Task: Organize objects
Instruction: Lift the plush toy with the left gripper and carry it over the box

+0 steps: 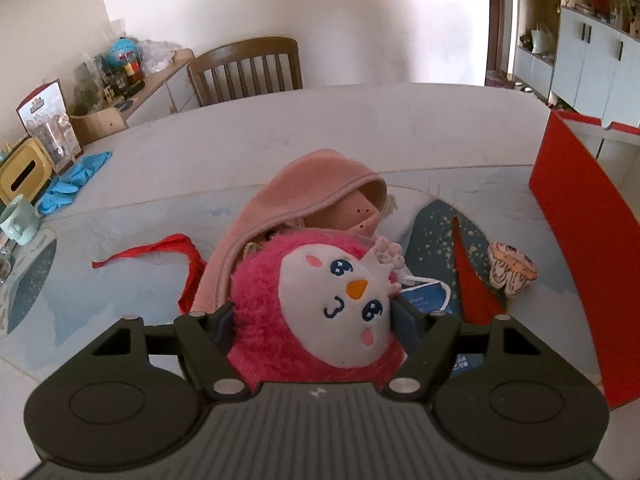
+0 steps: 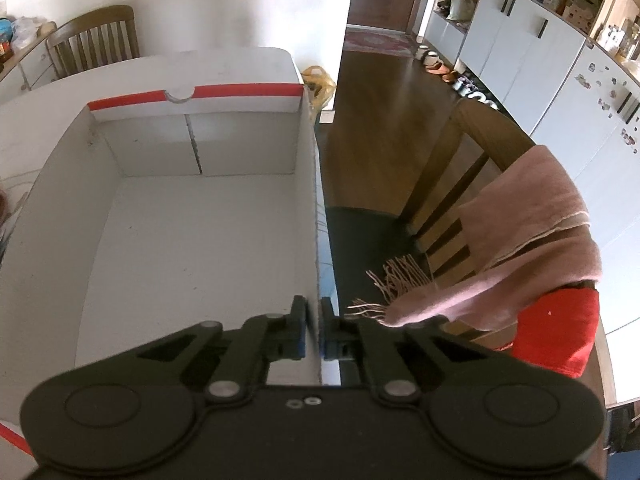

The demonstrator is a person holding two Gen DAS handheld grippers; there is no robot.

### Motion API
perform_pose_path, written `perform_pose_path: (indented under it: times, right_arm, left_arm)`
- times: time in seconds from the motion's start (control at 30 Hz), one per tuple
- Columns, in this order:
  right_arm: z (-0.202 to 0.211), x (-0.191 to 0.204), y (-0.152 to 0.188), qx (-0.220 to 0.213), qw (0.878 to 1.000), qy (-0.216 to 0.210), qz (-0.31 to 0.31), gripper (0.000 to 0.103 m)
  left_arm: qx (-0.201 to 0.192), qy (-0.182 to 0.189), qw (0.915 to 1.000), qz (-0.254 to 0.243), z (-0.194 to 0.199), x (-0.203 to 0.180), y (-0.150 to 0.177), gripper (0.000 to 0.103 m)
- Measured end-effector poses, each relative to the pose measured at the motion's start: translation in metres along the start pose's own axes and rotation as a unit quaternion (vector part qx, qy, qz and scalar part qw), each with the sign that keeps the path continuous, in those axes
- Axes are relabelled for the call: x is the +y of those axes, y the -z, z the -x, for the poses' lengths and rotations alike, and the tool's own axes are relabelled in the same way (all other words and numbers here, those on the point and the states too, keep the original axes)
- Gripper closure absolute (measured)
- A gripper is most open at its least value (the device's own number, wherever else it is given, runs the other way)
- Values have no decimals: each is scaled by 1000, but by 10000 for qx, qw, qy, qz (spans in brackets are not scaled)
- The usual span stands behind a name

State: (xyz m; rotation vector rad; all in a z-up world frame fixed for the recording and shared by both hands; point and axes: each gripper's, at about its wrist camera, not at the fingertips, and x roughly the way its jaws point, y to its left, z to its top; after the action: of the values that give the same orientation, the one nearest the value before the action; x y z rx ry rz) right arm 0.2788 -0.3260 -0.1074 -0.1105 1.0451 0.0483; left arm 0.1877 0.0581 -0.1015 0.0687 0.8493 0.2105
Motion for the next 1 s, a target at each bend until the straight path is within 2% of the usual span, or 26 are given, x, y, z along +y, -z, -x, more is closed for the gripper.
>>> perform_pose_path:
  times: [0.23,0.47,0.7,1.0]
  right_arm:
    - [0,-2,0,0,10000,-73,26,99]
    - [-1,-1,-1,4,9999,-105,28,100]
    - [0,-3,0,4,9998,-210,62,101]
    - [3,-1,1,-34,9995,-267,192,102]
  left_arm:
    - [-84,286,9996,3,29,-3,-11,31]
    - [-371,658,9971,-35,66,-15,-29,32]
    - [-558,1225,9898,-474,95,-62,-52,32]
    - [-629,1915,9712,-1268,104,-142,-72,32]
